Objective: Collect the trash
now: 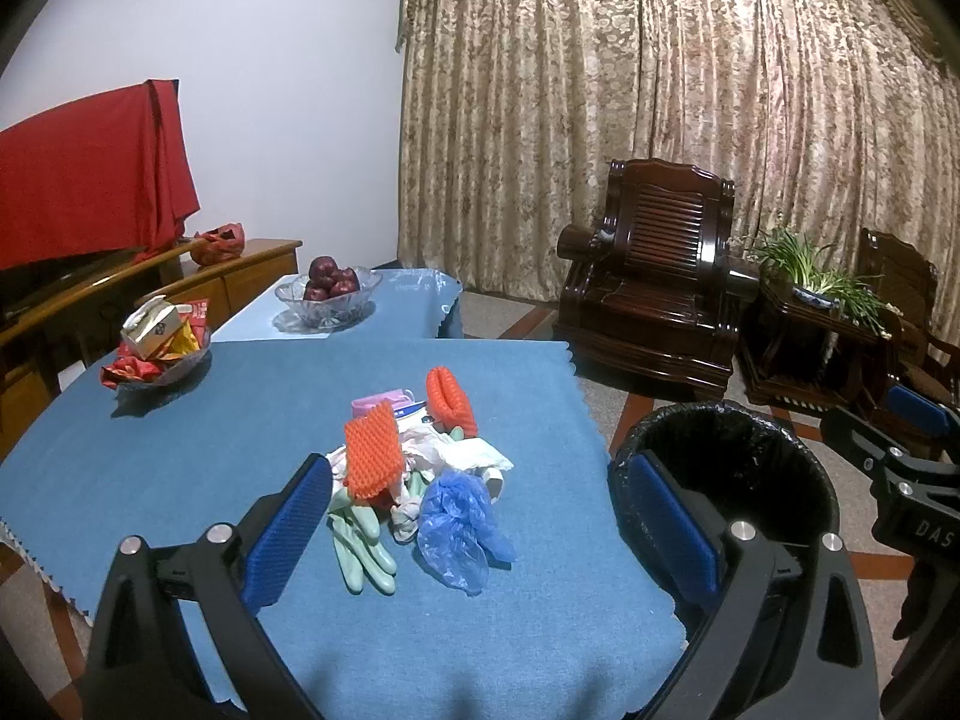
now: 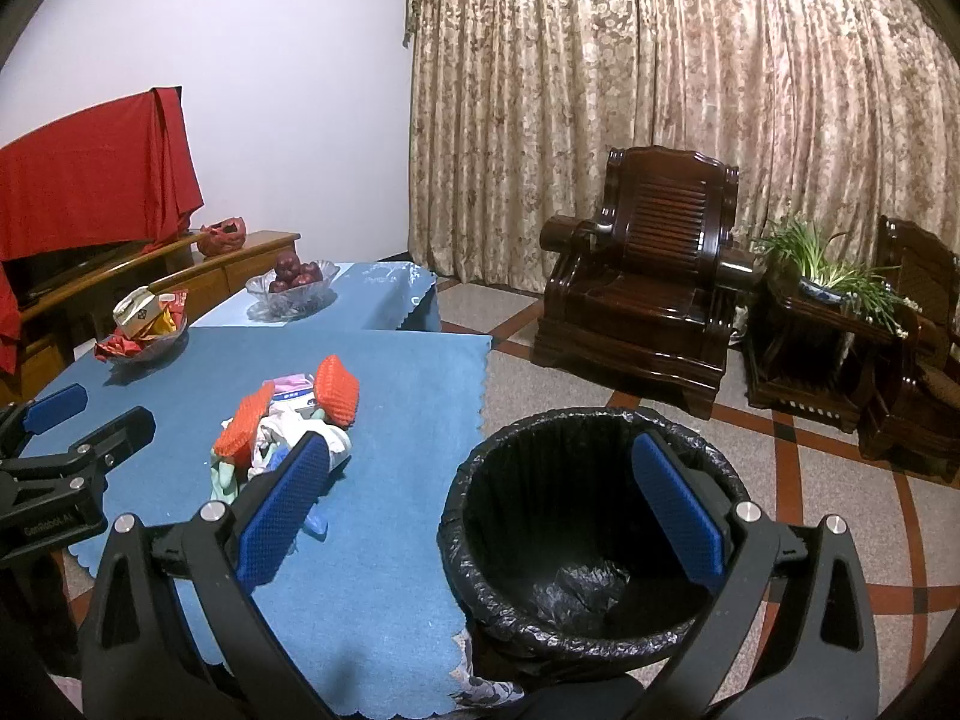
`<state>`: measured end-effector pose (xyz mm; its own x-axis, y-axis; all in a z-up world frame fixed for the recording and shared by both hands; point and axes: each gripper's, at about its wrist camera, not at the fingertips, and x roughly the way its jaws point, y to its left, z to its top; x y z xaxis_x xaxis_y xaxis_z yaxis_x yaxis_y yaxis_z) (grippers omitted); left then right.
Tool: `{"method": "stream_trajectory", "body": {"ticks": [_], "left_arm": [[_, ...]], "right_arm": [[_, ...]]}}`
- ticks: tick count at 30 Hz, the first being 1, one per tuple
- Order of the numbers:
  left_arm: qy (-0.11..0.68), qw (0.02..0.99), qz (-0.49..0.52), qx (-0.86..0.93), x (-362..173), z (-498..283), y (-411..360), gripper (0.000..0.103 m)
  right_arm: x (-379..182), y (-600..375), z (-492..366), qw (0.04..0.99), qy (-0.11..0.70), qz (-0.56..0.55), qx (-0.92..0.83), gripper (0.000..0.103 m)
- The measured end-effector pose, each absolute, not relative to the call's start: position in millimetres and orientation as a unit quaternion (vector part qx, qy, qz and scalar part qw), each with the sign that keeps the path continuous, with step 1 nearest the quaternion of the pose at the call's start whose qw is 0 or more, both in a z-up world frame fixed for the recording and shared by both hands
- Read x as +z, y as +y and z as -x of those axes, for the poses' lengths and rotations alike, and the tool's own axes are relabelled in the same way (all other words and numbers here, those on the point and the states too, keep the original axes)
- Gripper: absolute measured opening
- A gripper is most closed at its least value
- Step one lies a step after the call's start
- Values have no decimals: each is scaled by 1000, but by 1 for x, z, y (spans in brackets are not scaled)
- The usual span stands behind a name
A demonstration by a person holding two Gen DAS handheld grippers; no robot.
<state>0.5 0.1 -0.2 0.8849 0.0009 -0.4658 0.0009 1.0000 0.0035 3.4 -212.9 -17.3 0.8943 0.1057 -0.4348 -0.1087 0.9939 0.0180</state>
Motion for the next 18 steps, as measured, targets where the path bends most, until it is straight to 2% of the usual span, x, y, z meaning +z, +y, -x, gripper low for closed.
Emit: {"method": "stream_trajectory", "body": {"ticks": [18], "left_arm": [[247, 968, 31, 10, -12, -8, 22, 97]], "right_arm": [[-39, -172, -26, 968, 239, 3, 83, 98]]}}
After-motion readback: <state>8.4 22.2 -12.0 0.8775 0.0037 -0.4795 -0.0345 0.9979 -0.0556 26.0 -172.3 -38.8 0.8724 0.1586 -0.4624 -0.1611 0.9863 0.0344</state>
